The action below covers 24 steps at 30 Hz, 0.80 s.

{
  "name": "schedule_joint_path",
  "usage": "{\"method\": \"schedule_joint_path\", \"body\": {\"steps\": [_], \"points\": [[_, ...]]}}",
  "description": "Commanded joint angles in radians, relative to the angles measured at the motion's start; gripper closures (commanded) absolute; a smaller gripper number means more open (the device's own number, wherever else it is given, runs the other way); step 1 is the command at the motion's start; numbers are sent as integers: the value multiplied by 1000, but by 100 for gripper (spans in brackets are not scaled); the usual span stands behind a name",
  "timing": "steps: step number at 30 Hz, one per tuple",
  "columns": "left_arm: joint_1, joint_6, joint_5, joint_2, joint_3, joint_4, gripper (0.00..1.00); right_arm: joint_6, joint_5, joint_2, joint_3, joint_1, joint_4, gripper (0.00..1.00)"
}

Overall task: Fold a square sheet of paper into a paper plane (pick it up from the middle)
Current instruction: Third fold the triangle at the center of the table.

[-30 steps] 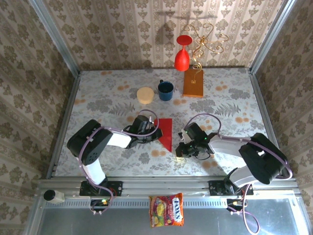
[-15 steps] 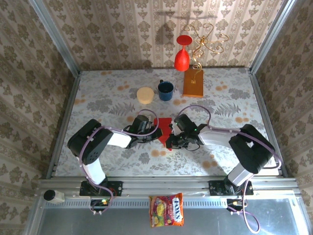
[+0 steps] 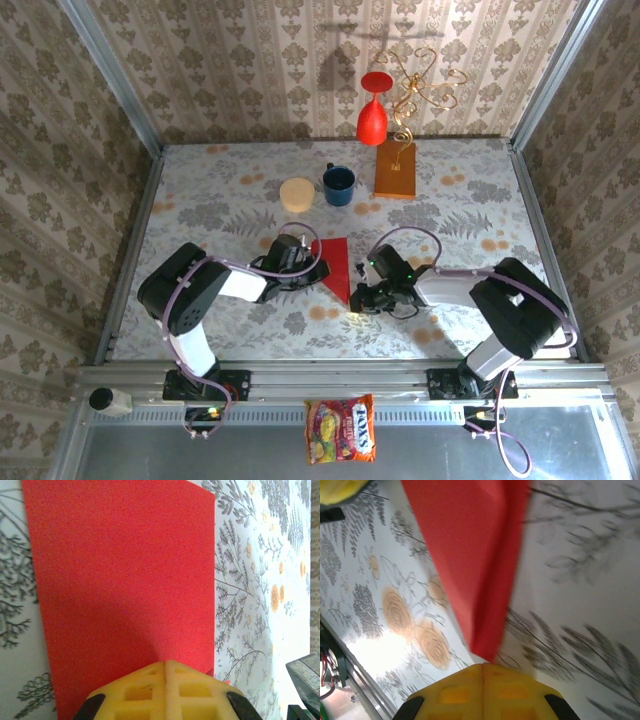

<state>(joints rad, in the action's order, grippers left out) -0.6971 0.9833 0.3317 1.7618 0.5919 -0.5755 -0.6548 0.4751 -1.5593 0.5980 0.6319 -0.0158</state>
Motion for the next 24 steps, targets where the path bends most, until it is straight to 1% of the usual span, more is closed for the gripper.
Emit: {"method": "schedule_joint_path", "body": {"steps": [1,4,5,7,9,11,13,17,24], "points": [[21,63,-107,58,-84,154,100,28,-50,70,-19,-36,-158,100],[-12,189,-144,29,-140,111,100,46,-48,118,29,-47,-209,100],[-34,245,-176,8,-162,109,100,54,-43,127,53,-47,-224,100],[-99,354,-263,-46,-194,139,100,68,-28,129,95,-47,-242,100],[-169,451,-347,-96,-202,204,100,79,7,108,141,-48,-236,100],[-210,490,-398,-128,-194,234,100,79,46,76,178,-47,-214,100],[-229,494,-426,-150,-179,254,100,77,78,39,220,-40,-200,100],[-225,462,-438,-169,-145,300,100,75,98,-47,275,-24,-178,100],[-214,440,-429,-178,-138,313,100,43,107,-135,244,-21,-90,100]]}}
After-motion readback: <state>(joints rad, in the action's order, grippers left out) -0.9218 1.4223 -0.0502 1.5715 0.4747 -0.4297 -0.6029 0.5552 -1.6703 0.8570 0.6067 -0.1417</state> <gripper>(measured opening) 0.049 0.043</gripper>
